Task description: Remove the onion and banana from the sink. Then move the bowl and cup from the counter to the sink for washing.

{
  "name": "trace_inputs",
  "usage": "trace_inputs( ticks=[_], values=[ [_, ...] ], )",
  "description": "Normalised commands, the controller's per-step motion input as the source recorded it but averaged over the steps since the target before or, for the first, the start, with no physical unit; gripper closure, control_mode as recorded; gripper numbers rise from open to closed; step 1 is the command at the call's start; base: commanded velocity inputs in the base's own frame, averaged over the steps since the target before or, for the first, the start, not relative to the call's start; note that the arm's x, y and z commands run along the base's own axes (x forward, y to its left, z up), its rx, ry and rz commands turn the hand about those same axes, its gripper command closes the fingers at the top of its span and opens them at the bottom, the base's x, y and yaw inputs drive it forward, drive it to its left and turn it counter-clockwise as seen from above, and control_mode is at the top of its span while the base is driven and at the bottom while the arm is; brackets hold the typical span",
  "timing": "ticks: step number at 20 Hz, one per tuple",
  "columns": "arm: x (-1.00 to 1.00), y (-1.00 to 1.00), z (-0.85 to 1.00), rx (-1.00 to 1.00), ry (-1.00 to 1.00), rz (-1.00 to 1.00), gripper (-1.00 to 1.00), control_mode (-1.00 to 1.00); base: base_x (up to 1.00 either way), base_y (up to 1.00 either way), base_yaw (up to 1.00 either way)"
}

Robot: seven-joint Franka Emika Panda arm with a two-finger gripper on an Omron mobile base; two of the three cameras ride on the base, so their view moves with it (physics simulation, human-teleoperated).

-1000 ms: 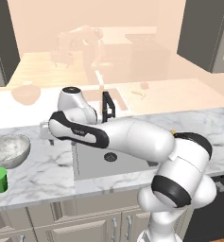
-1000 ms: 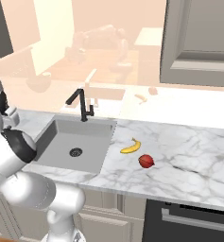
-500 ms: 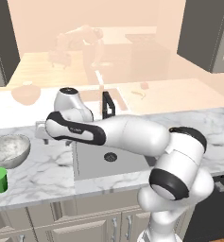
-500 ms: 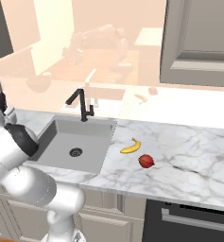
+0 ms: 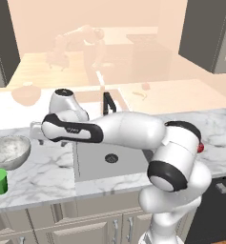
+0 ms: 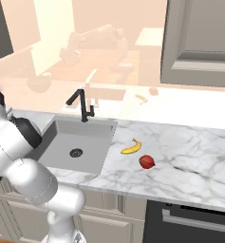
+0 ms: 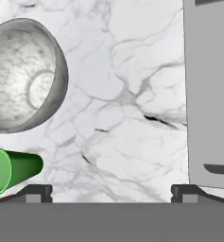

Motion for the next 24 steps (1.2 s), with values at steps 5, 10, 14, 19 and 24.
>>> trace_inputs(
  ticks=[5, 10, 14, 19, 24],
  values=[
    [0.08, 0.20, -0.02, 0.00, 0.00, -0.03, -1.00, -1.00, 0.00, 0.00, 0.00],
    [0.09, 0.20, -0.03, 0.00, 0.01, -0.07, -1.00, -1.00, 0.00, 0.00, 0.00],
    [0.06, 0.19, -0.08, 0.00, 0.02, -0.07, -1.00, -1.00, 0.00, 0.00, 0.00],
    [0.08, 0.17, -0.07, 0.01, 0.05, -0.06, -1.00, -1.00, 0.00, 0.00, 0.00],
    [0.10, 0.14, -0.07, 0.00, 0.07, -0.05, -1.00, -1.00, 0.00, 0.00, 0.00]
  ],
)
